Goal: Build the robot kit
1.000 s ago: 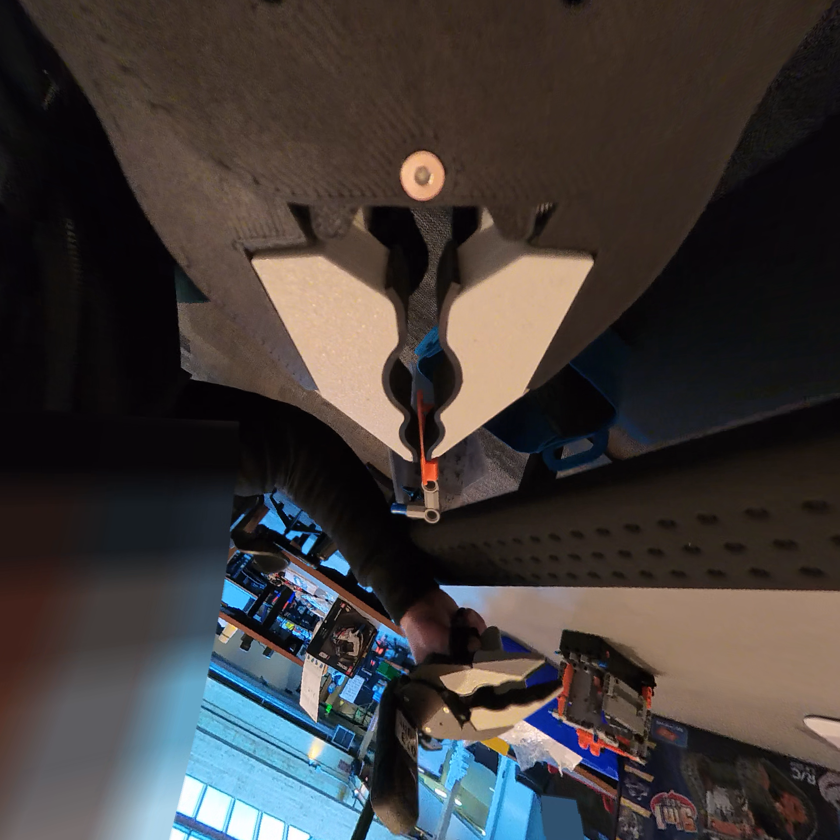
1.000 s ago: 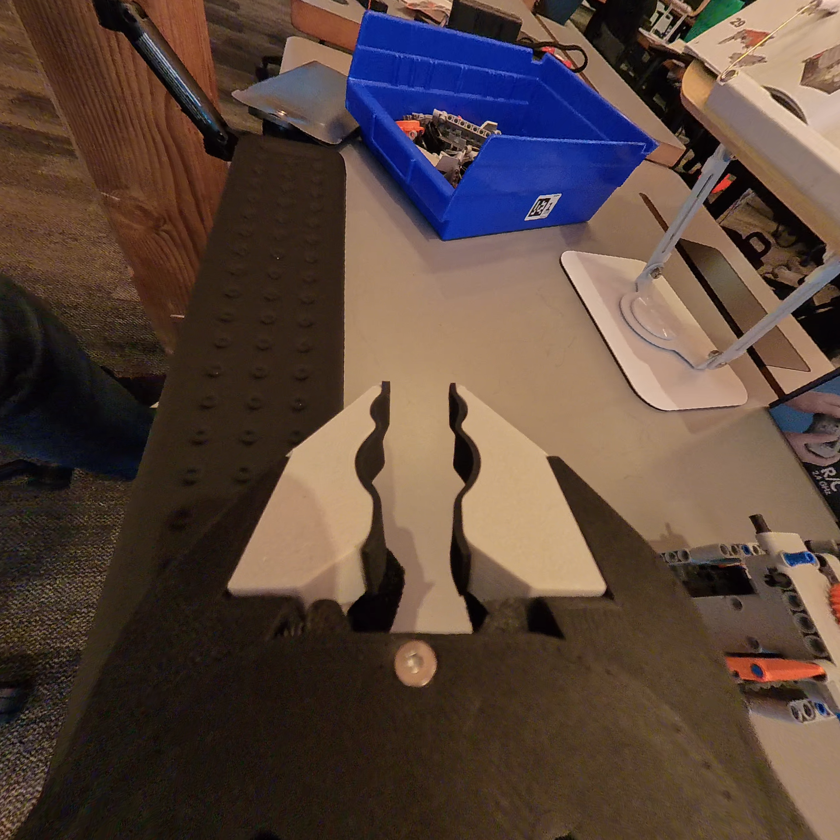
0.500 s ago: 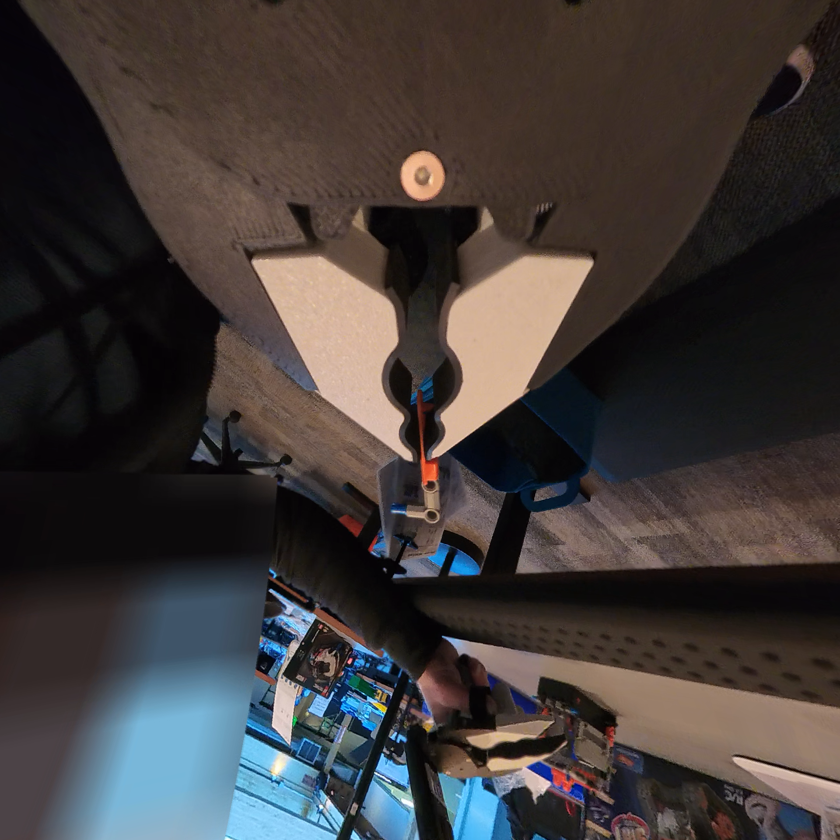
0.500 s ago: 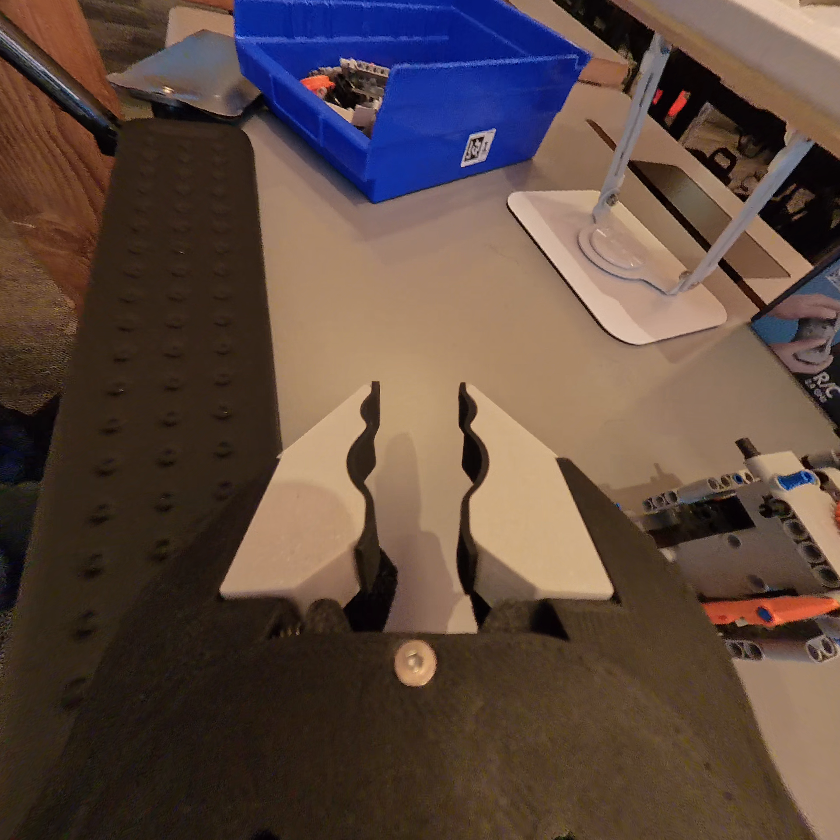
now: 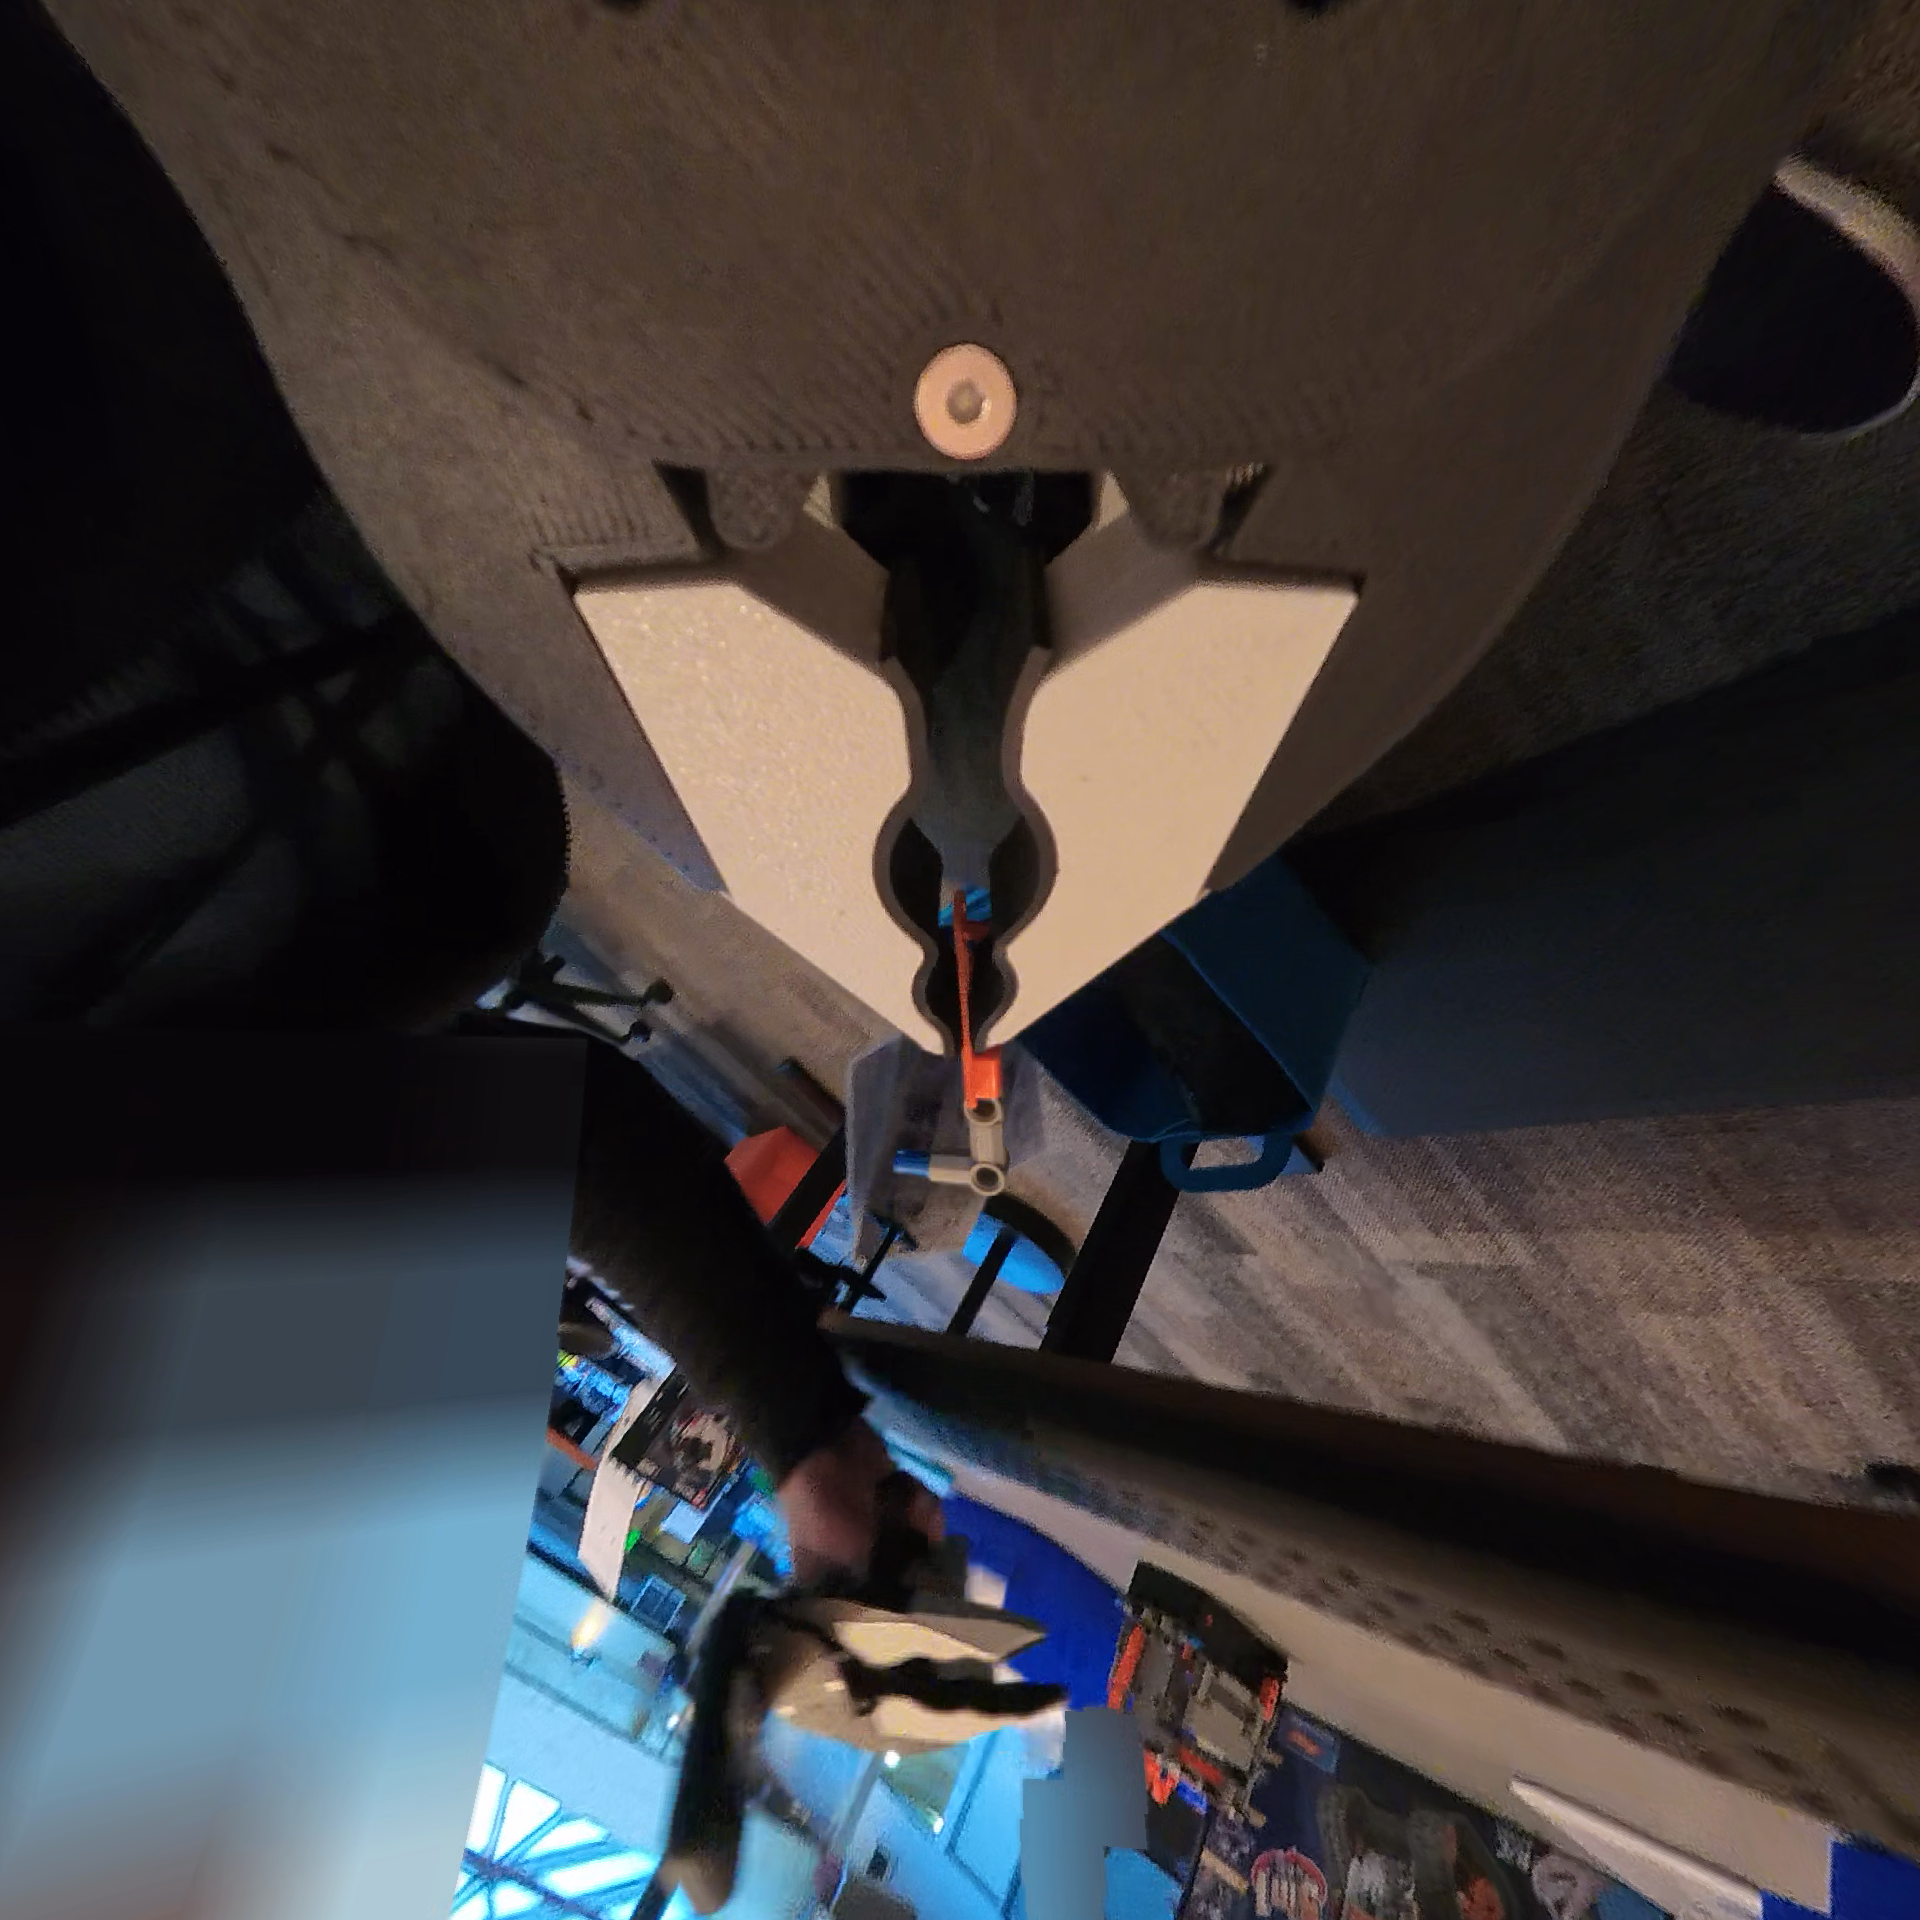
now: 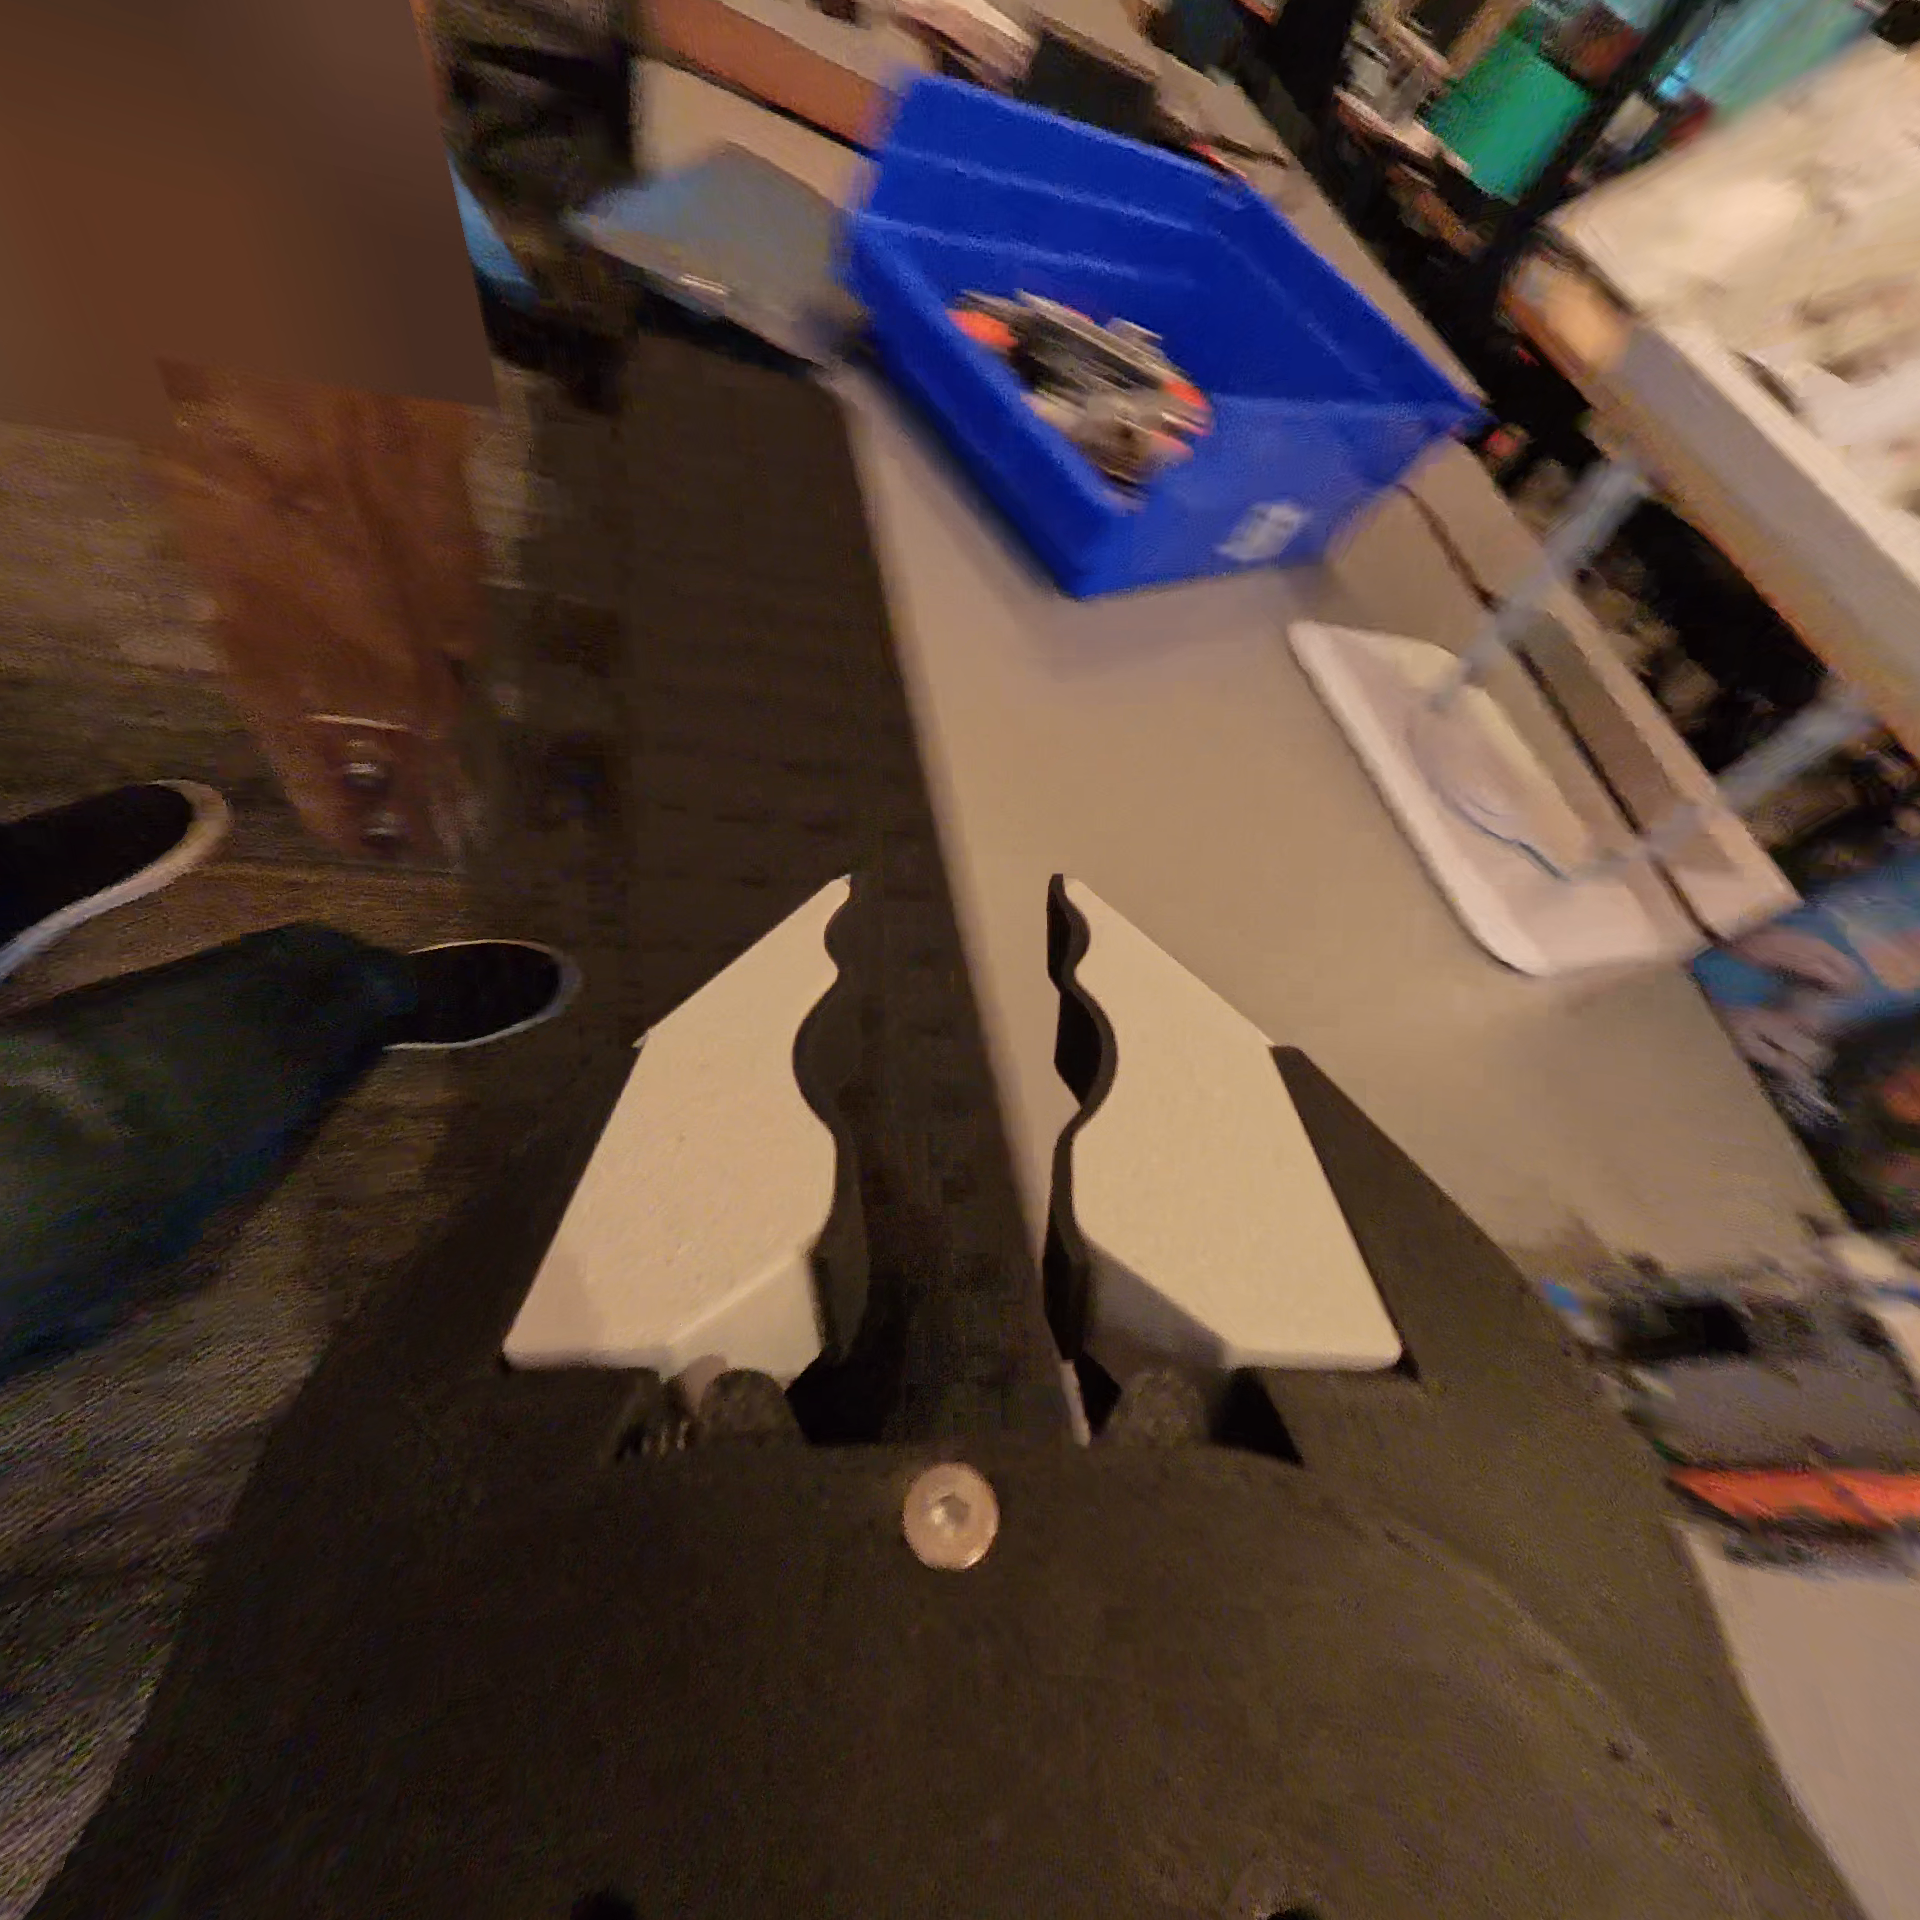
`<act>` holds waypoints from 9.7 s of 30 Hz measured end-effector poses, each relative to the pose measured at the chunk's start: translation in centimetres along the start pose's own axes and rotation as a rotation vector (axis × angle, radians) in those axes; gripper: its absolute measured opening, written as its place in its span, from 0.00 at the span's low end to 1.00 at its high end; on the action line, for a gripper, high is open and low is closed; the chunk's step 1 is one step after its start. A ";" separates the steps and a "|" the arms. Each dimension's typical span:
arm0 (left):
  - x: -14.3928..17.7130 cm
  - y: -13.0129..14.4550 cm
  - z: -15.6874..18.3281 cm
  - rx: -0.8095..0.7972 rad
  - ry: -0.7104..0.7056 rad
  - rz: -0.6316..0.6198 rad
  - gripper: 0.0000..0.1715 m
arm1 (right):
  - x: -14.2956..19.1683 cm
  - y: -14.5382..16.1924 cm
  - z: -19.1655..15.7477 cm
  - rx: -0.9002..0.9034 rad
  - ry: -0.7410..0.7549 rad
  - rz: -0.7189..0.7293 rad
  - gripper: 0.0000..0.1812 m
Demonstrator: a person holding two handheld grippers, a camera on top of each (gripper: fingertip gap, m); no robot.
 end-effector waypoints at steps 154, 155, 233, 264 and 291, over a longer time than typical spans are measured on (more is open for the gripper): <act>-0.1 -1.6 8.0 -0.258 -0.125 -0.003 0.07 | -3.0 -0.8 -0.1 -0.750 0.030 -0.174 0.13; -0.5 -1.9 5.8 -0.249 -0.108 -0.018 0.07 | -4.1 1.2 1.2 -0.764 0.034 -0.239 0.13; -94.3 -9.2 38.4 0.047 0.622 -1.068 0.04 | 93.0 21.7 14.6 -1.167 0.595 -0.418 0.33; -124.3 -35.2 -16.8 0.316 -0.580 -0.300 0.06 | 51.2 54.0 93.1 -0.637 -0.352 -0.439 0.30; -94.0 -49.3 -61.7 0.465 -1.366 0.199 0.11 | -28.2 38.8 87.9 0.226 -1.345 -0.404 0.25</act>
Point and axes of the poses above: each gripper's, where its closed fingertips meet, x back along the fingers, y out of its underside, z = x × y across the jaws, the point moved 2 cm from there along x, back along the fingers, and after that the axes turned 13 degrees about y, right-handed, at the moved point
